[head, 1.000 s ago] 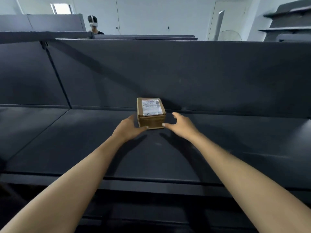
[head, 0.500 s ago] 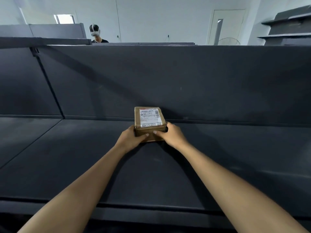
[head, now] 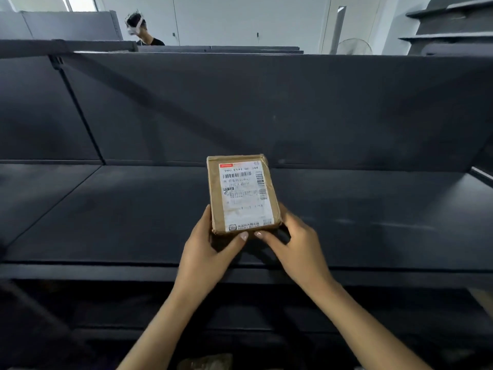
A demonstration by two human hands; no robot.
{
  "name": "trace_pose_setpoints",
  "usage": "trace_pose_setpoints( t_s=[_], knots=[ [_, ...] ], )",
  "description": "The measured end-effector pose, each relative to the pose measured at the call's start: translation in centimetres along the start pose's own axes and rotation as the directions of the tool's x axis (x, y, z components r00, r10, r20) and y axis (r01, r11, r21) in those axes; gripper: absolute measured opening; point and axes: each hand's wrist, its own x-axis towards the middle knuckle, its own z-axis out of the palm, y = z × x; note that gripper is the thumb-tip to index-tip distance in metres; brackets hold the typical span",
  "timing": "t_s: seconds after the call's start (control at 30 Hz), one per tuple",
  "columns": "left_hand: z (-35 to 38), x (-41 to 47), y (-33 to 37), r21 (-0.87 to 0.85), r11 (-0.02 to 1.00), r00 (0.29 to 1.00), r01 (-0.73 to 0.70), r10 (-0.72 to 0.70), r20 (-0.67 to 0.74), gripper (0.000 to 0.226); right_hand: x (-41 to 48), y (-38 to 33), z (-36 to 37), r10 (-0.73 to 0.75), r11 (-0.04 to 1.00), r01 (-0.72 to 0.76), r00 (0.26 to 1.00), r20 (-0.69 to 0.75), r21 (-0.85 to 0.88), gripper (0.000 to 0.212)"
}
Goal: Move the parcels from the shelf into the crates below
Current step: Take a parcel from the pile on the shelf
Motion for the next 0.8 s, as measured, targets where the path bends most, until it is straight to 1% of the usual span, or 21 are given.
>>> trace_pose_setpoints(
  t_s=[0.07, 0.17, 0.23, 0.37, 0.47, 0.63, 0.7, 0.8],
  knots=[
    [0.3, -3.6, 1.0, -0.060, 0.998, 1.000, 0.019, -0.018, 0.010, 0.048, -3.7, -1.1, -0.7, -0.009, 1.000, 0.009, 1.000, -0.010, 0.005, 0.066],
    [0.8, -8.5, 1.5, -0.180, 0.980, 0.996, 0.083, -0.078, 0.035, 0.052, -8.8, -2.0, -1.2, 0.012, 1.000, -0.012, 1.000, -0.023, -0.020, 0.068],
    [1.1, -11.2, 1.6, -0.263, 0.956, 0.992, 0.129, -0.122, 0.044, 0.058, -11.7, -2.6, -1.4, 0.035, 0.999, -0.035, 0.999, -0.025, -0.023, 0.069],
    [1.5, -15.5, 2.0, -0.348, 0.910, 0.974, 0.224, -0.218, 0.058, 0.076, -16.3, -4.0, -2.0, 0.103, 0.995, -0.103, 0.995, 0.003, 0.003, 0.071],
    [1.8, -17.8, 2.5, -0.352, 0.901, 0.967, 0.255, -0.240, 0.088, 0.077, -19.0, -5.3, -2.9, 0.179, 0.983, -0.180, 0.984, 0.020, 0.034, 0.072],
    [3.1, -20.7, 4.1, -0.316, 0.913, 0.965, 0.257, -0.221, 0.144, 0.076, -22.7, -6.9, -5.0, 0.271, 0.953, -0.264, 0.962, -0.028, 0.146, 0.048],
    [4.2, -21.8, 4.9, -0.304, 0.919, 0.966, 0.251, -0.216, 0.146, 0.079, -23.8, -7.0, -6.2, 0.285, 0.945, -0.275, 0.958, -0.033, 0.178, 0.044],
    [6.2, -23.1, 5.8, -0.274, 0.930, 0.967, 0.244, -0.214, 0.134, 0.083, -25.2, -6.7, -8.3, 0.284, 0.942, -0.273, 0.958, -0.030, 0.195, 0.045]
  ],
)
